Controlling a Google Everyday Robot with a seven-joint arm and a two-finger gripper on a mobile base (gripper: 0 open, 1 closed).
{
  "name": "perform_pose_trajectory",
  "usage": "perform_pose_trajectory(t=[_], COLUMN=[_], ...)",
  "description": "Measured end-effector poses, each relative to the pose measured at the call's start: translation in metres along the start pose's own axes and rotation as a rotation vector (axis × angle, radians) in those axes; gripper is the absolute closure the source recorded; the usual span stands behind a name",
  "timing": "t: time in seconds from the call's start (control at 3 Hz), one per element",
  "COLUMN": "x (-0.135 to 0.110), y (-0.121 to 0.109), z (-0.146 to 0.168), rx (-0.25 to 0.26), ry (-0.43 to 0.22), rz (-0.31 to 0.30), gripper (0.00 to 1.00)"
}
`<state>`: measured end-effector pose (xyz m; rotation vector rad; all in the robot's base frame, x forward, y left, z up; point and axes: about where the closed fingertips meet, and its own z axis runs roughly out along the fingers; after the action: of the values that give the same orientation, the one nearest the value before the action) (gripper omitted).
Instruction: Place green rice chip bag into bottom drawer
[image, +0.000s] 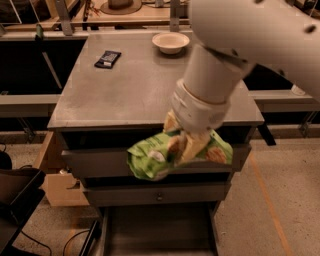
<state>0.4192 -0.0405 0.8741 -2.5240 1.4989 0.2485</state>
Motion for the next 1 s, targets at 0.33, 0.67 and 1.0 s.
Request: perform_pose_trajectory(t=[0.33,0.67,1.0], x=[0.029,0.054,0.053], y=[0.066,0.122,0.122], z=[0.064,0.146,0.146], rx=[-0.109,-0.167,-0.166], ry=[-0.203,-0.426,-0.425], rz=[0.064,0.128,0.128], gripper=[1.0,1.0,1.0])
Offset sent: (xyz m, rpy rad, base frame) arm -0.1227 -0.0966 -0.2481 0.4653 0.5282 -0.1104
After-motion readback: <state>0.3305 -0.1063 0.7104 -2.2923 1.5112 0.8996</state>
